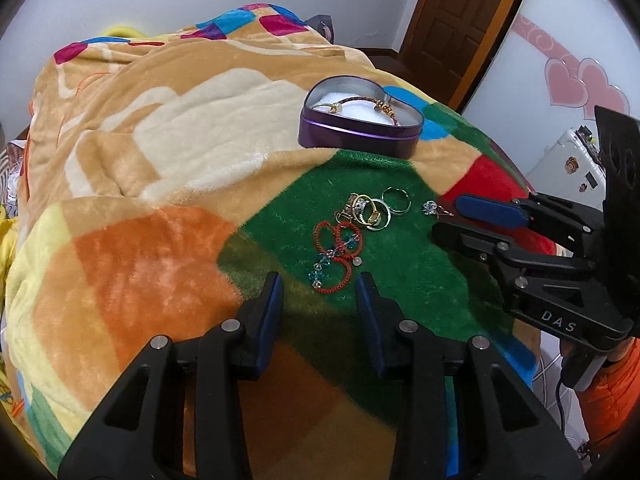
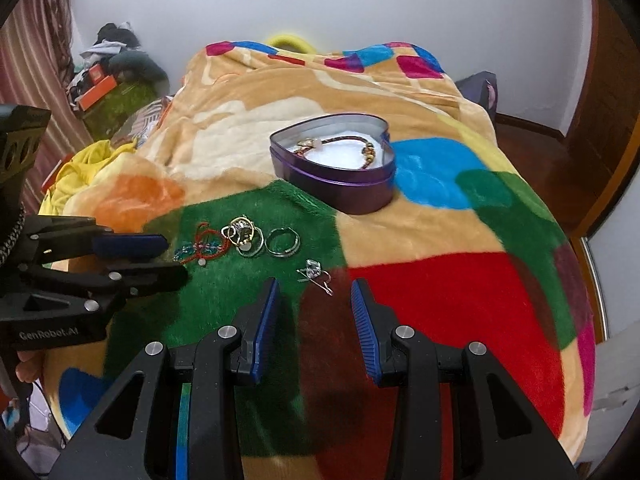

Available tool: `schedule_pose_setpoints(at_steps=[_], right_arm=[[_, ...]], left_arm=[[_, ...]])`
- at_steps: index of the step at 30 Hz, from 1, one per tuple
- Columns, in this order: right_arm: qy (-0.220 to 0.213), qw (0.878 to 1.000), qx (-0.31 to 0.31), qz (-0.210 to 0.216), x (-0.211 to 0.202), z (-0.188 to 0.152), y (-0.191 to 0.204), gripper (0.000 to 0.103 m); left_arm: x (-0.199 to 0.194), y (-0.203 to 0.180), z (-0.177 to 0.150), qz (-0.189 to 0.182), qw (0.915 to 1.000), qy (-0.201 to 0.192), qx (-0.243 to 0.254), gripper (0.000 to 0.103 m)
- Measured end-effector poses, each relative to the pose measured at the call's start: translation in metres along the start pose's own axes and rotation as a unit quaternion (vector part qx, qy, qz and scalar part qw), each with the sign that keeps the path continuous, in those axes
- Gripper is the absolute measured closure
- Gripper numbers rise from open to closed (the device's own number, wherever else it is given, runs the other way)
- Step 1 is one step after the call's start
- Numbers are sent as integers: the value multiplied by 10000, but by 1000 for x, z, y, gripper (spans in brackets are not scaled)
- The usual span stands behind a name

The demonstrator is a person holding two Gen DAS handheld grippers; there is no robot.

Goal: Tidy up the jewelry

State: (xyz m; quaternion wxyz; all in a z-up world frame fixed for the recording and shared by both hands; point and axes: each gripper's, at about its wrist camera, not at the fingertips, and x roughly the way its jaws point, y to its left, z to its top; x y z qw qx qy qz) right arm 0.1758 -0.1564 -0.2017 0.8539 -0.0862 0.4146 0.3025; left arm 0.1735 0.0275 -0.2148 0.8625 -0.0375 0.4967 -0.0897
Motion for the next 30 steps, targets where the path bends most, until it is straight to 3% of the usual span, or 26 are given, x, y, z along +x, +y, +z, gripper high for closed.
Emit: schedule_pose_setpoints(at_steps=[4,11,20,30], right_arm=[[-15,10000,-59,41,5,2,1,76],[-6,9997,-224,-16,11,1,7,93],[-134,9998,-153,-59,2,4,5,95],[-501,9986,20,-146,-26,9,0,95]], left_arm=[[2,2,-1,-51,10000,-42,-22,73],[7,8,3,-122,9999,-5,-29,98],[-9,7,3,-13,9998,-210,-56,98],[-50,11,18,78,9972,-731,-121,98]])
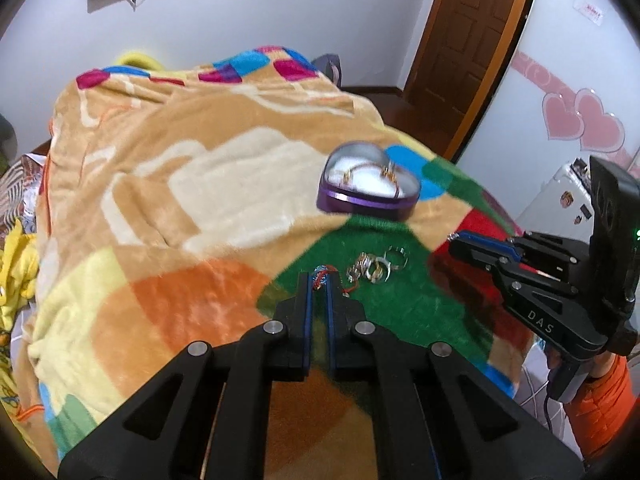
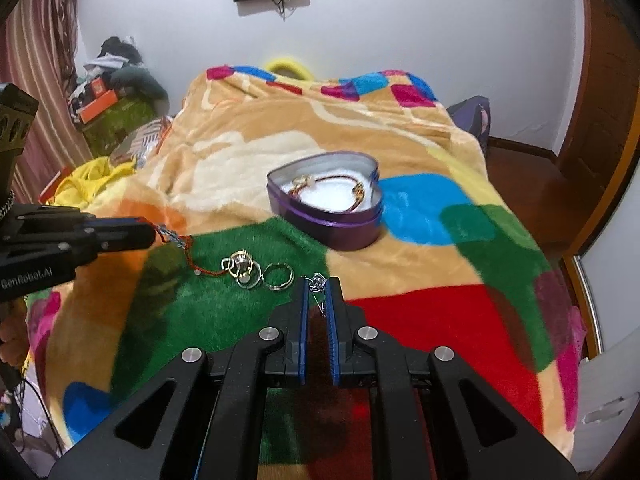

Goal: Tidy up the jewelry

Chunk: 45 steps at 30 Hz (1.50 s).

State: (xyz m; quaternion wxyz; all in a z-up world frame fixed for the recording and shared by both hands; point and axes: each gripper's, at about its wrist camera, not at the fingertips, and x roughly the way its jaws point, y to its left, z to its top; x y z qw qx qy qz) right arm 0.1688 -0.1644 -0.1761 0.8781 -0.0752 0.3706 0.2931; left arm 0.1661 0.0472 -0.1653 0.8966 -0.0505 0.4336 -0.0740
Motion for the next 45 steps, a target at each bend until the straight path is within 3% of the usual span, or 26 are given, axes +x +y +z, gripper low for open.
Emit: schedule_pose_setpoints(at_steps=[16,25,37,45], right_arm=[[-734,9972,76,-86,-37,31,-3,95],[-1008,9948,115,-38,-38,48,-6,95],[-951,9952,199,115,-9,61,-12,95],[-679,9972,182,259,19,64,-13,95]], left_arm=[[-46,-9,44,-2,9972,-742,124,98],[-44,-20,70,-184,9948,-982,188,98],[-3,-28,90,-387,9956,-822,220,98],[29,-23,95,-436,9973,-564,160,98]])
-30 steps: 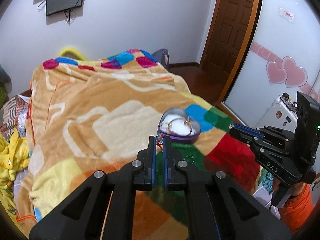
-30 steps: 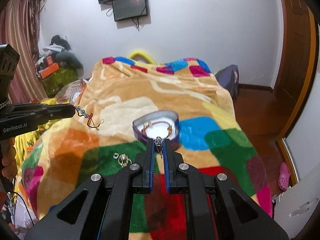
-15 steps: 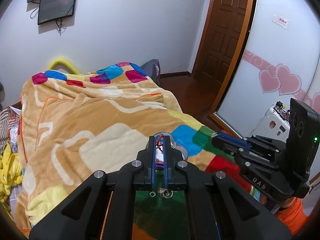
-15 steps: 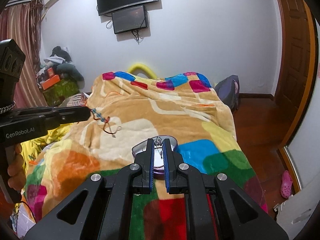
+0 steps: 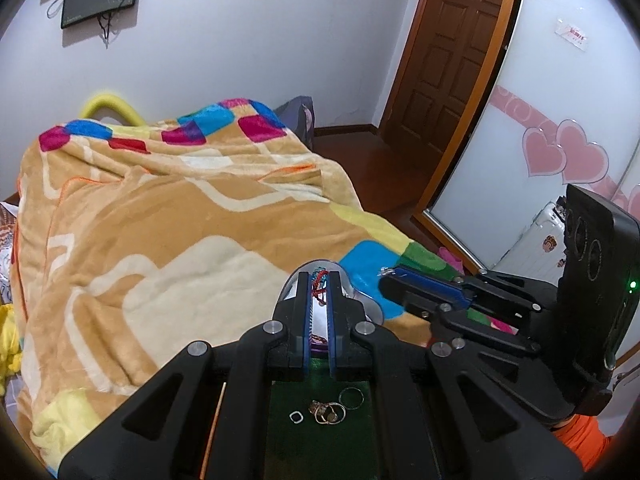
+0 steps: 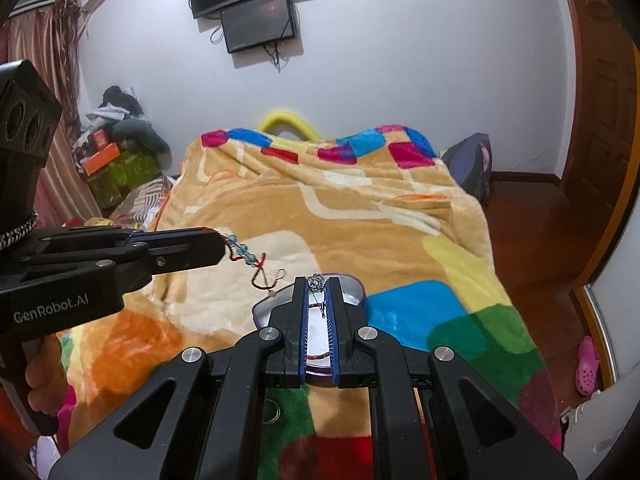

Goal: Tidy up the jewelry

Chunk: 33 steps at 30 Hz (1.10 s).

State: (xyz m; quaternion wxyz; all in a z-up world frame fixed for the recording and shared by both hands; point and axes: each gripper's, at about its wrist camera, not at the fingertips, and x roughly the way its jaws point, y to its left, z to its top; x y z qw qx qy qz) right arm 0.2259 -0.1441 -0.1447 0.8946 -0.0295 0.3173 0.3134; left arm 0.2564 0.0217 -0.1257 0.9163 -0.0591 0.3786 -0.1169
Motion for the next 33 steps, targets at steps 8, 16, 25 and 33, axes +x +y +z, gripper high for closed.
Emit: schedule_pose_setpoints(at_steps=[8,16,25,33], right_arm=[[344,9993,-61,102,22,-6,-3,95],[619,9980,17,151,35,-9,-10,95],[822,9966,-54,104,41,-9,-8,95],[908,9957,-172,-26,40,-6,-5,95]], left_arm=[[29,5,-3,-88,9995,295,-13,98],[50,10,-9,-96,9985,541,-50,98],[60,9,-14,-107,9976,688,-21,98],[45,8,-11,-7,9985,540,27,97]])
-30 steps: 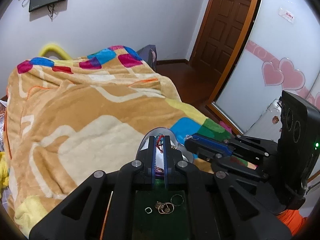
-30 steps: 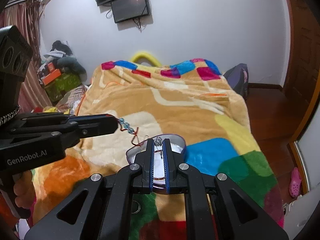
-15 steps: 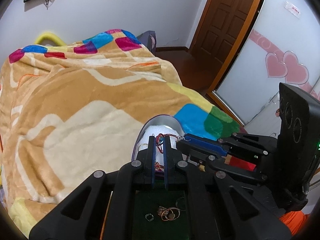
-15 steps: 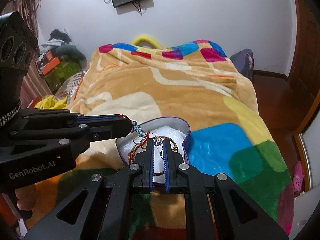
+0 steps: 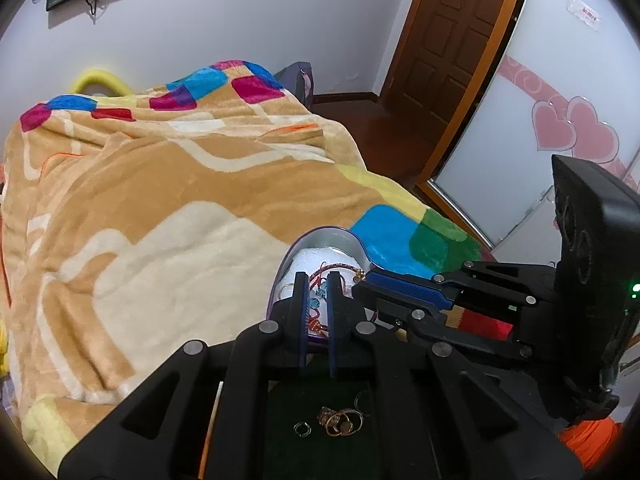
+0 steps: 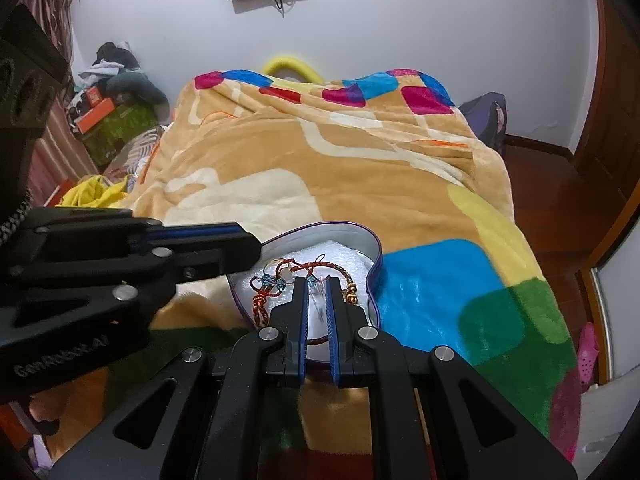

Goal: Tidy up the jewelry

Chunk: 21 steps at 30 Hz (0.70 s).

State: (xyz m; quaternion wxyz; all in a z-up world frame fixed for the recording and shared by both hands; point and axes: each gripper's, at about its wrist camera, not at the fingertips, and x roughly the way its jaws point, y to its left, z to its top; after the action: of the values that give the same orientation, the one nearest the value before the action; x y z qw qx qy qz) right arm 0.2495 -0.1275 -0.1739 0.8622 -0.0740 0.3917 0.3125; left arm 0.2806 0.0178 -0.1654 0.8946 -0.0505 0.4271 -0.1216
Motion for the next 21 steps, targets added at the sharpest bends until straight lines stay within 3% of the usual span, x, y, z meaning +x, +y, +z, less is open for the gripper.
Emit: schedule_pose_setpoints(at_steps=[8,18,21], right_arm=[[-167,9998,-6,-126,-17,3,3,82],[-445,9986,-107,-261,-50,4,12,79],[-533,9980,-109,-335,-59,3,14,69]], left_arm=[[-27,3,1,76,9998,-160,-43,85],[-65,-1,-7,262,9988,-402,-27,69],[-74,-1,-13,317,9986,-428,-25,65]])
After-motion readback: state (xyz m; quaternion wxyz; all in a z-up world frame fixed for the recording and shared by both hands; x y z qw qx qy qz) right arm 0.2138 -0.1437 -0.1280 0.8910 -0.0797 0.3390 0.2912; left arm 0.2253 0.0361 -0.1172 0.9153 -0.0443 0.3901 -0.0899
